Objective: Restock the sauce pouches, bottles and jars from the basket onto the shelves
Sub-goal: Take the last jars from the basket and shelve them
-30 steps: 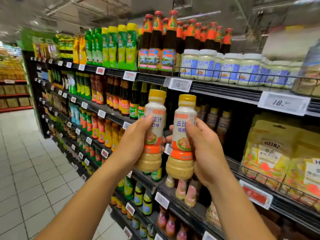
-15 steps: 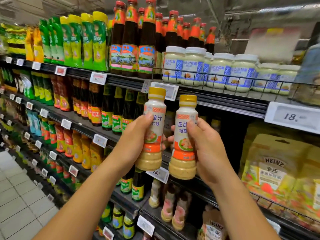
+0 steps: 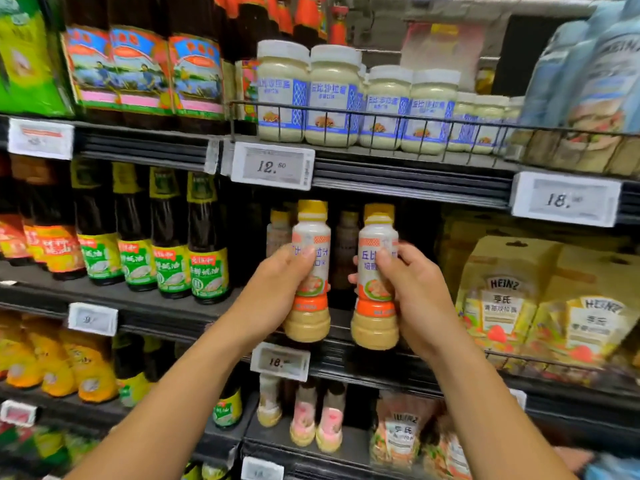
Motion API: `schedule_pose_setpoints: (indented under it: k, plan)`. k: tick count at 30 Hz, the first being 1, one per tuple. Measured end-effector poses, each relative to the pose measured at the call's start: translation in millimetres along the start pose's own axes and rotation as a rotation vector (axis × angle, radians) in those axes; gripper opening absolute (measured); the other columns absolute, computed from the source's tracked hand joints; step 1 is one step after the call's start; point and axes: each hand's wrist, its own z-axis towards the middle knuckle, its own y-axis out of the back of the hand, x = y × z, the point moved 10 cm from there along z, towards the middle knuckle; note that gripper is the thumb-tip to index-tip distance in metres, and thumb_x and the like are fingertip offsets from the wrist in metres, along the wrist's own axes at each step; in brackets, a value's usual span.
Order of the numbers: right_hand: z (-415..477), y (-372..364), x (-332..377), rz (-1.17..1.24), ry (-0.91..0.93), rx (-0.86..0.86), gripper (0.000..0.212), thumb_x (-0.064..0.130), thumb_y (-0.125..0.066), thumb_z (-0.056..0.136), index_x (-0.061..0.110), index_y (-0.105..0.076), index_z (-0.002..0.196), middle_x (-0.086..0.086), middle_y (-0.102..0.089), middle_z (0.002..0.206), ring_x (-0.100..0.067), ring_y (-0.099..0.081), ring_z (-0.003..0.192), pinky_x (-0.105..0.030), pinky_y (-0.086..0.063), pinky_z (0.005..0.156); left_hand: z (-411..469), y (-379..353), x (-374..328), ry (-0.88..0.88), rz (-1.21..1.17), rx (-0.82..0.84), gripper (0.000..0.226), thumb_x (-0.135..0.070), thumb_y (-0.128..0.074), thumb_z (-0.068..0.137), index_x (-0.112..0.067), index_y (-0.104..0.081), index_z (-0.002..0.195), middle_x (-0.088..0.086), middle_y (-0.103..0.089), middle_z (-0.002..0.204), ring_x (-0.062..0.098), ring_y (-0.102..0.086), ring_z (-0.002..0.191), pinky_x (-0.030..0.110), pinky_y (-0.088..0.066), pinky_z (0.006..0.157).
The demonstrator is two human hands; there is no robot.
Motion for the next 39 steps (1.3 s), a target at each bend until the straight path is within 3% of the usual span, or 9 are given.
schedule_pose_setpoints:
  k: [4,9,14,18,21,26,30,33,39]
  plan:
    - [7,14,-3,-0.064,0.003,-0.057,0.05,0.049,-0.074,0.076,0.019,-0.064,0.115,-0.009,-0.077,0.106,-0.026,-0.074,0.1,-0.037,-0.058,0.08,19,-20,4,-0.008,0.053,0.111,0.044,-0.057,-0.056,0.09,-0.015,-0.063,0.1,0.006,-0.072,0.094,0.013,-0.066,0.087,0.038,-0.053,0.084]
    - [17,25,-6,-0.099,0.04,-0.083,0.024,0.044,-0.071,0.084,0.033,-0.073,0.105,-0.009,-0.074,0.113,-0.027,-0.07,0.11,-0.046,-0.056,0.093,40,-32,11,-0.037,0.129,0.092,0.028,-0.033,-0.054,0.101,-0.021,-0.055,0.075,-0.025,-0.064,0.059,-0.012,-0.058,0.058,0.013,-0.046,0.057]
    - [23,47,-28,-0.165,-0.023,-0.189,0.032,0.031,-0.067,0.083,0.031,-0.065,0.115,0.001,-0.076,0.108,-0.018,-0.071,0.104,-0.039,-0.054,0.087,54,-32,41,0.092,0.262,0.036,0.035,-0.04,-0.055,0.099,-0.02,-0.047,0.072,-0.01,-0.051,0.064,0.005,-0.051,0.063,0.03,-0.037,0.061]
    - [22,48,-40,-0.199,-0.052,-0.157,0.025,0.027,-0.064,0.087,0.039,-0.067,0.109,0.002,-0.075,0.111,-0.016,-0.071,0.106,-0.037,-0.054,0.09,53,-39,53,0.115,0.304,0.045,0.039,-0.038,-0.055,0.099,-0.02,-0.04,0.068,-0.008,-0.04,0.065,0.006,-0.04,0.059,0.03,-0.032,0.056]
    - [21,44,-47,-0.215,-0.065,-0.114,0.022,0.028,-0.063,0.09,0.041,-0.068,0.106,0.0,-0.074,0.115,-0.019,-0.069,0.11,-0.041,-0.054,0.096,52,-45,63,0.14,0.278,0.098,0.039,-0.036,-0.054,0.1,-0.019,-0.039,0.068,-0.006,-0.041,0.068,0.009,-0.041,0.063,0.031,-0.037,0.063]
    - [22,44,-56,-0.263,-0.103,-0.095,0.026,0.028,-0.062,0.089,0.049,-0.066,0.103,0.008,-0.074,0.112,-0.011,-0.07,0.106,-0.029,-0.055,0.087,53,-45,76,0.223,0.201,0.131,0.035,-0.033,-0.054,0.101,-0.015,-0.044,0.073,0.0,-0.047,0.075,0.013,-0.047,0.072,0.035,-0.042,0.072]
    - [22,50,-55,-0.33,-0.126,-0.075,0.026,0.022,-0.061,0.097,0.039,-0.06,0.116,0.009,-0.073,0.112,-0.007,-0.069,0.106,-0.028,-0.055,0.089,55,-43,77,0.223,0.255,0.175,0.037,-0.037,-0.055,0.1,-0.012,-0.046,0.074,-0.001,-0.049,0.074,0.012,-0.048,0.07,0.033,-0.043,0.069]
    - [20,53,-48,-0.415,-0.143,-0.05,0.032,0.021,-0.065,0.096,0.025,-0.058,0.128,0.007,-0.072,0.116,-0.005,-0.067,0.108,-0.03,-0.054,0.094,53,-39,81,0.241,0.349,0.23,0.044,-0.054,-0.057,0.093,-0.01,-0.053,0.086,0.0,-0.058,0.087,0.011,-0.056,0.082,0.037,-0.051,0.082]
    - [7,67,-52,-0.699,-0.32,-0.016,0.058,0.022,-0.082,0.082,0.019,-0.055,0.133,0.0,-0.072,0.114,-0.015,-0.069,0.104,-0.042,-0.054,0.098,41,-24,78,0.215,0.761,0.13,0.05,-0.059,-0.077,0.073,-0.023,-0.056,0.1,-0.006,-0.064,0.089,0.009,-0.06,0.08,0.03,-0.047,0.064]
